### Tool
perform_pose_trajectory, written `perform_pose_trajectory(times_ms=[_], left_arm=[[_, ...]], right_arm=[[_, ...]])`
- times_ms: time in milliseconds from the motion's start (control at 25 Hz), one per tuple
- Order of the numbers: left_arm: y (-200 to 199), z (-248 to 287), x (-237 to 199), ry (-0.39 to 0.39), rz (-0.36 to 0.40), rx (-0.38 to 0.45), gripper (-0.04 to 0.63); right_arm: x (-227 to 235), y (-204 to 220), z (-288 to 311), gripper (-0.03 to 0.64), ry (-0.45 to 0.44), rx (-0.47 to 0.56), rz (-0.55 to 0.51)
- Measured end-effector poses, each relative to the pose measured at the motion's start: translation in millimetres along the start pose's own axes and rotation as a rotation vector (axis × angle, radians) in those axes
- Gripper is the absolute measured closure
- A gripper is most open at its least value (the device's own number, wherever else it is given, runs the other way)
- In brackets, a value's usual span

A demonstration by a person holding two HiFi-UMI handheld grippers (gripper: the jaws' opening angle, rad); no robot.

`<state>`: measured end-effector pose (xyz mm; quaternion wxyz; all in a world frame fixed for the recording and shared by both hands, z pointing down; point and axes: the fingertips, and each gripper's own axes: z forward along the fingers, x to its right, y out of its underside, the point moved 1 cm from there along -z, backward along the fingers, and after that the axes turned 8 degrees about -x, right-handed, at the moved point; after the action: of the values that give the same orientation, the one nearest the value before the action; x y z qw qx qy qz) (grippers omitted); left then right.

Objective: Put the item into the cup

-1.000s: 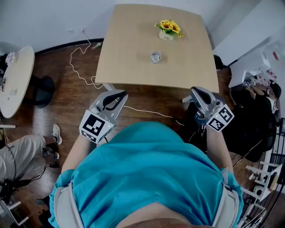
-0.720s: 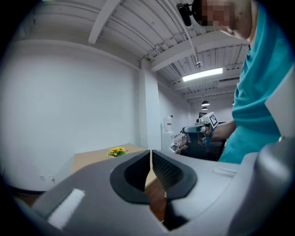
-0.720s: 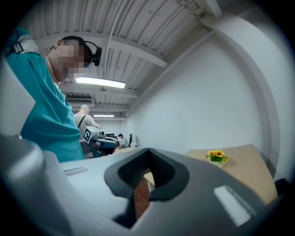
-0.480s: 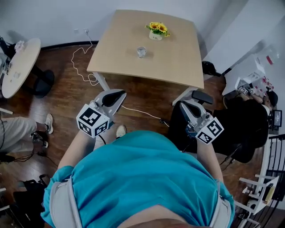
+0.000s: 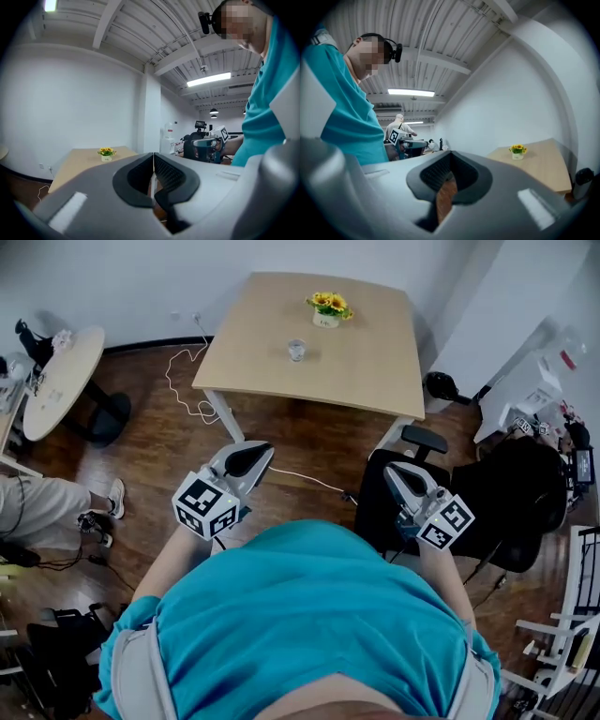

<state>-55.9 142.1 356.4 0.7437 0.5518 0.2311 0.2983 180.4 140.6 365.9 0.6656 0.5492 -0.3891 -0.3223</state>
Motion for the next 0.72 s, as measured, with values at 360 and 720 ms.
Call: perform_pose_trajectory(times_ms=[360,720], left_arm=[[12.0,-37.1,-16.3,-0.02,0.002,0.036,0.591],[13.8,-49.3,-35.9,-0.002,-0.022,0.055,0.591]], right_arm=[[-16.4,6.3,31.2,0.617,0.029,-0.01,0.003],[-30.9,7.1,55.8,0.617,0.044,-0.042,-0.029]])
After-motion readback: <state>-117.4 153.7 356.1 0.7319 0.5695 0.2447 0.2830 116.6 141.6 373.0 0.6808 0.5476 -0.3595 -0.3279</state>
